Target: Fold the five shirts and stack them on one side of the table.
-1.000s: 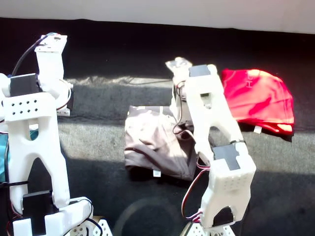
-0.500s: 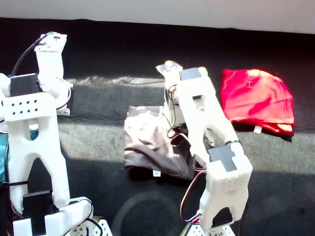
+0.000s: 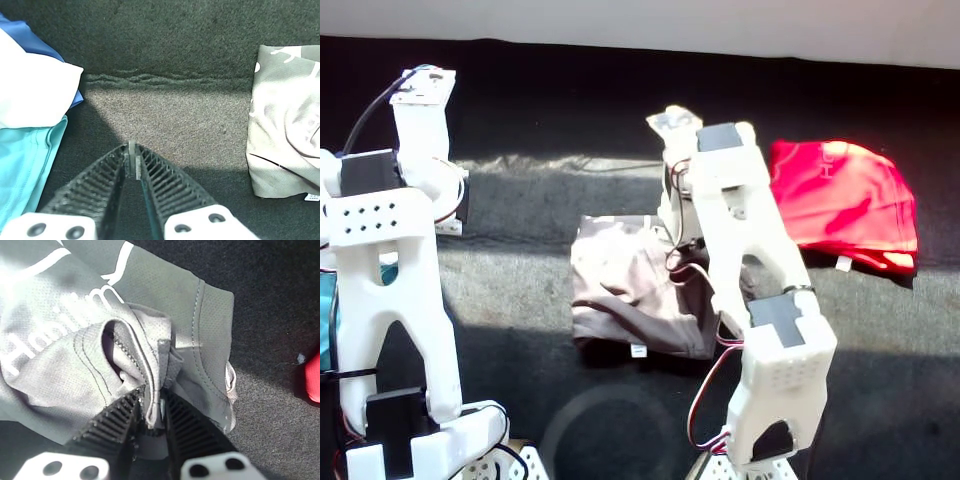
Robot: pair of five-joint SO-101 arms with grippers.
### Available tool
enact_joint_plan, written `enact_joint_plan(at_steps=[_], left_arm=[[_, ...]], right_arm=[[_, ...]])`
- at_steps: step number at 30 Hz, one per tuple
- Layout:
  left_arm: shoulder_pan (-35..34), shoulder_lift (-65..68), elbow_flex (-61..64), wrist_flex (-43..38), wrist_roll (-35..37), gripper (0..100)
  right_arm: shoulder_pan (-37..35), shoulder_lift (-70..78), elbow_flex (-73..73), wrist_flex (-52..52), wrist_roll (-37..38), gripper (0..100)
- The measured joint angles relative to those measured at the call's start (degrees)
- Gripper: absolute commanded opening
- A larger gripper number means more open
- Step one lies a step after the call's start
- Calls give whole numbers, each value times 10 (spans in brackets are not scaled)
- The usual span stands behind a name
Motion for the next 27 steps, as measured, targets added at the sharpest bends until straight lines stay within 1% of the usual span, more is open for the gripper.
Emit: enact_joint_plan(at_steps=[2,5,9,13,18,22,24,27], left_arm=[[0,0,0,0,0,9],[-3,0,0,0,0,9],[-3,0,0,0,0,9],[-3,0,0,0,0,9],[-3,0,0,0,0,9],[-3,0,0,0,0,9],[-3,0,0,0,0,9],[-3,0,0,0,0,9]], right_arm=[[0,0,0,1,0,60],[0,0,0,1,0,3],[3,0,0,-3,2,6],[13,0,-7,-9,29,6],[47,0,-68,-22,66,6],[56,4,-83,-47,87,6],[56,18,-83,-65,92,31],[57,52,-79,-75,92,135]])
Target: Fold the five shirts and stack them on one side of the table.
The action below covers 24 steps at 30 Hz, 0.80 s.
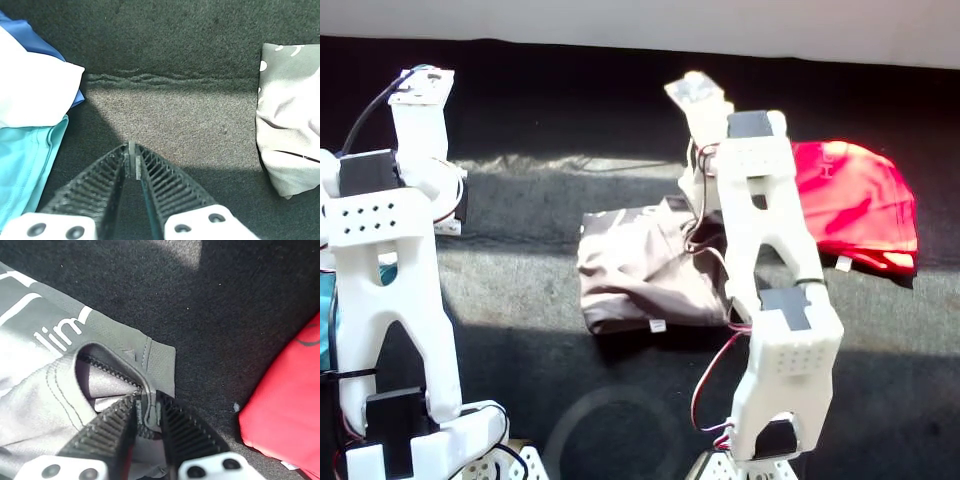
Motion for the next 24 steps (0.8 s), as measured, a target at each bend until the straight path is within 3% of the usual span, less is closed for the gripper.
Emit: enact_joint_plan(at_steps=[2,8,15,24], left_arm=[[0,0,0,0,0,9],[0,0,0,0,0,9],[0,0,0,0,0,9],[0,0,0,0,0,9]], right_arm=[[4,6,0,1,-8,179],[17,-16,-37,18,-57,177],[-24,-98,-24,71,-78,48],[-63,-102,70,1,-79,74]])
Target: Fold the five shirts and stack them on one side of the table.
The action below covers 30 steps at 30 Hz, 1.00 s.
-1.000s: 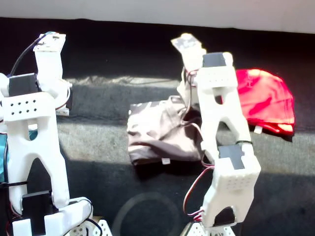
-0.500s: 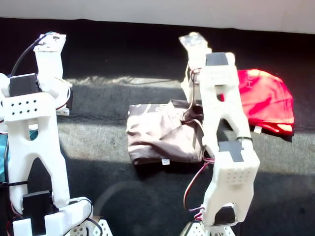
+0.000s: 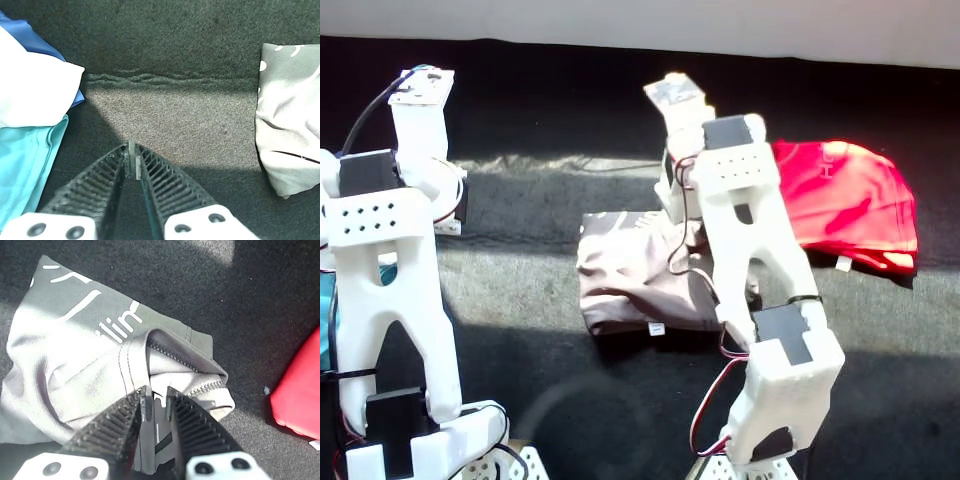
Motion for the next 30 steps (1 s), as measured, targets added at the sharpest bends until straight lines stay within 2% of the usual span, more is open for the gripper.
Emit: enact_joint_plan(at_steps=[4,10,16,21,30], left_arm=[[0,0,0,0,0,9],[0,0,0,0,0,9],[0,0,0,0,0,9],[0,0,0,0,0,9],[-22,0,0,0,0,9]], right_arm=[[-26,0,44,-28,-13,103],[-67,-2,61,2,-50,124],[-70,-2,121,12,-51,124],[-70,-2,184,-57,-51,125],[-60,-34,188,-55,-51,128]])
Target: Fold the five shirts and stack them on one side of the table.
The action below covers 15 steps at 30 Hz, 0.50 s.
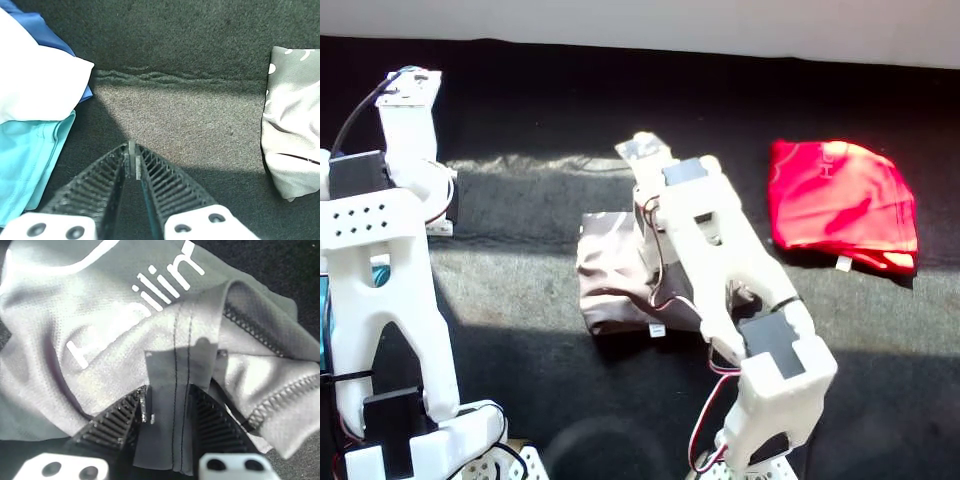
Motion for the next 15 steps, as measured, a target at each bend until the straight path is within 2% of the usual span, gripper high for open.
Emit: enact_joint_plan(at_steps=[15], left_arm=[[0,0,0,0,0,9]], right_arm=[[49,3,-7,-2,0,128]])
